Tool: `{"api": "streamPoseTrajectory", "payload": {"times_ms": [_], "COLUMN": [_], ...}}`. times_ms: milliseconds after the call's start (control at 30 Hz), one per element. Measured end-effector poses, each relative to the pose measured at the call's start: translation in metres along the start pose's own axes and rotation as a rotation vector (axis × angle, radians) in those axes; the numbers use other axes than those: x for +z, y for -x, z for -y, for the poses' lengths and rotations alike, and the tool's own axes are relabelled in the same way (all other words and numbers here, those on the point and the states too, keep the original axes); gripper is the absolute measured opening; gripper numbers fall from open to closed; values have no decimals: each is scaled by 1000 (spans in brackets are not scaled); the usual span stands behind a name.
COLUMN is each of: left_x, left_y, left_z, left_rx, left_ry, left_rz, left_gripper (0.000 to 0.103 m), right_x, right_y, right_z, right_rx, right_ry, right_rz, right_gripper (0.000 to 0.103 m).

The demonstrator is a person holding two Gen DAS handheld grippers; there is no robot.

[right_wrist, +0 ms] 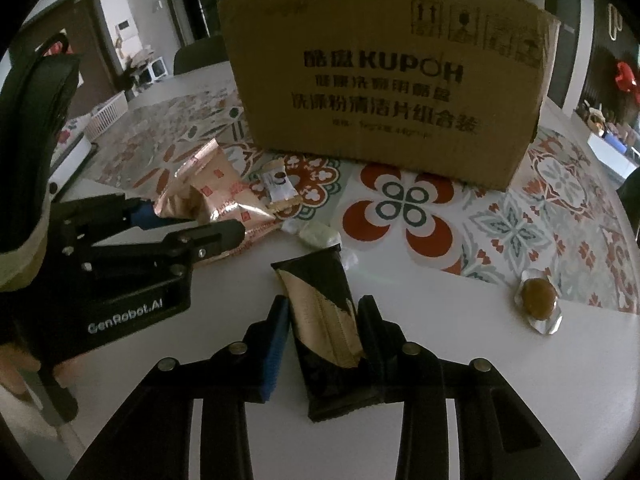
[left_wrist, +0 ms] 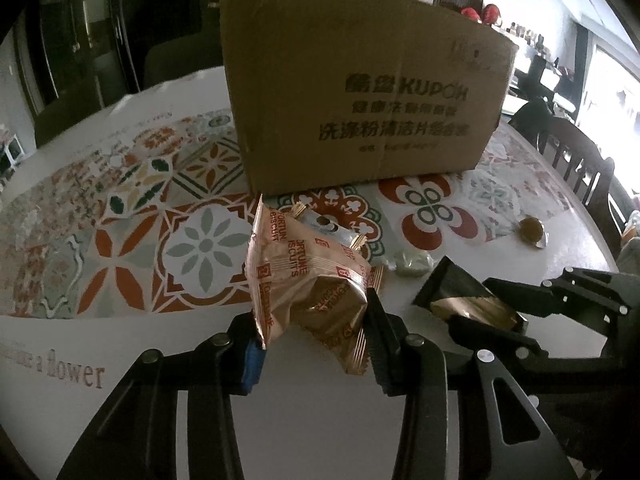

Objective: Organize snacks
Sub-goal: 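Lift the copper packet with the left tool while the right tool lifts the dark brown bar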

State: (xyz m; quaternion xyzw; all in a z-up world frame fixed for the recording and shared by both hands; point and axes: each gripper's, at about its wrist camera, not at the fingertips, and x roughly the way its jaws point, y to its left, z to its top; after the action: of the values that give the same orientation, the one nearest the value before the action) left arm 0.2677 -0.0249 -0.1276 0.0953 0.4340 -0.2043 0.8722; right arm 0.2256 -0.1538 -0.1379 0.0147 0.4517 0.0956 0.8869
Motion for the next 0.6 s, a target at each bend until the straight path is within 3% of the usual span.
{"api": "streamPoseTrajectory", "payload": {"times_ms": [600], "left_x": [4], "left_y": [65], "left_z": [18], "left_rx": [60], "left_ry": [26], "left_rz": [140], "left_gripper": [42], "right_x": [9], "right_y": [51], "right_z": [7], "right_rx": [30], "right_ry": [-29], "right_rz": [126], "right_gripper": [36]}}
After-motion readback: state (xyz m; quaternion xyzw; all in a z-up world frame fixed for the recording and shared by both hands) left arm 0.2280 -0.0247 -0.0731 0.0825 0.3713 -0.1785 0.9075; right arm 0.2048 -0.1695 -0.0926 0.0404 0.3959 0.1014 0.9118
